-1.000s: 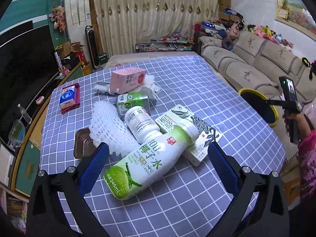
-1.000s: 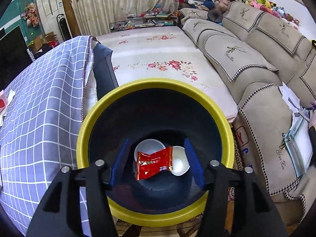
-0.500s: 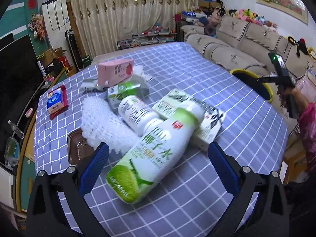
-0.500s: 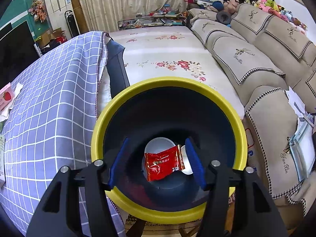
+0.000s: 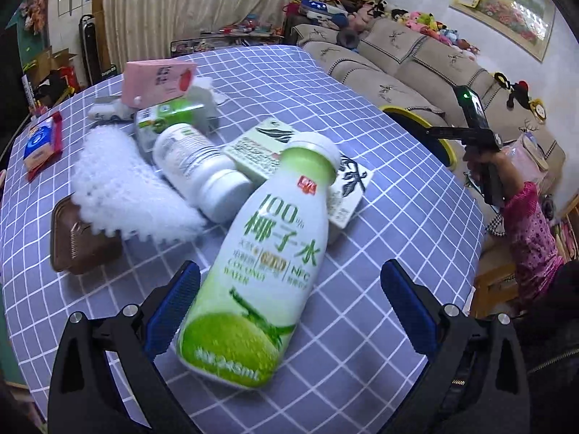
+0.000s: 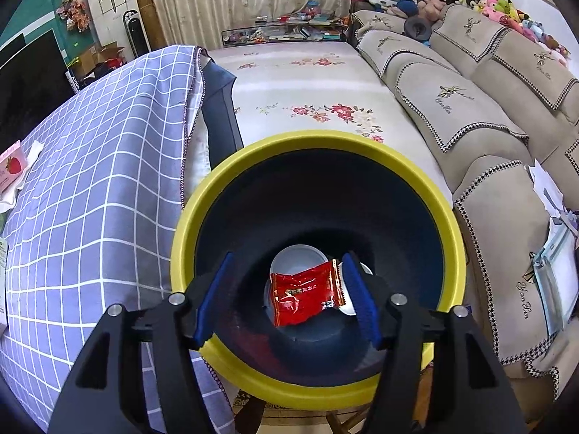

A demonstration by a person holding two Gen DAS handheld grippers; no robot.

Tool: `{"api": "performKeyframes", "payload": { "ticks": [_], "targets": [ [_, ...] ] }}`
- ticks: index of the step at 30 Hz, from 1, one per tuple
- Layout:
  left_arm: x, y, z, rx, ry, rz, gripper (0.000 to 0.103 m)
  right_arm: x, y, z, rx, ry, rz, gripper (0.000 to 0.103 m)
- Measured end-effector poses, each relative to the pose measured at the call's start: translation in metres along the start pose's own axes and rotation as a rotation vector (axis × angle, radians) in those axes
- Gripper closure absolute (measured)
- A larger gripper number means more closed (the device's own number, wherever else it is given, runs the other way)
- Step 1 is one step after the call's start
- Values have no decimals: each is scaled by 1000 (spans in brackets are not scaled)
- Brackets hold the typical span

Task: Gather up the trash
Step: 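Grasp the green coconut-water bottle with the left gripper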

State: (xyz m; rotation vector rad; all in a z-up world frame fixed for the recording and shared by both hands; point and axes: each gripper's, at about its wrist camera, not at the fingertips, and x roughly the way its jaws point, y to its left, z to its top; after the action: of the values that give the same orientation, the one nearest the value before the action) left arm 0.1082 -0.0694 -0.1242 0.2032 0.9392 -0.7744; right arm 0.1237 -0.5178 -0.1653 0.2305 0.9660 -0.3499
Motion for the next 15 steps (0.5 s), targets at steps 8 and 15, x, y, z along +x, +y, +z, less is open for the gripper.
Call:
{"api": "performKeyframes", "payload": {
  "ticks": [8, 15],
  "targets": [
    [21, -10, 3, 24, 61, 117, 15, 2, 3, -2, -12, 9, 10, 43],
    [22, -6, 2, 9, 66, 133, 33, 3, -1, -5, -9, 16, 8, 42]
  ]
}}
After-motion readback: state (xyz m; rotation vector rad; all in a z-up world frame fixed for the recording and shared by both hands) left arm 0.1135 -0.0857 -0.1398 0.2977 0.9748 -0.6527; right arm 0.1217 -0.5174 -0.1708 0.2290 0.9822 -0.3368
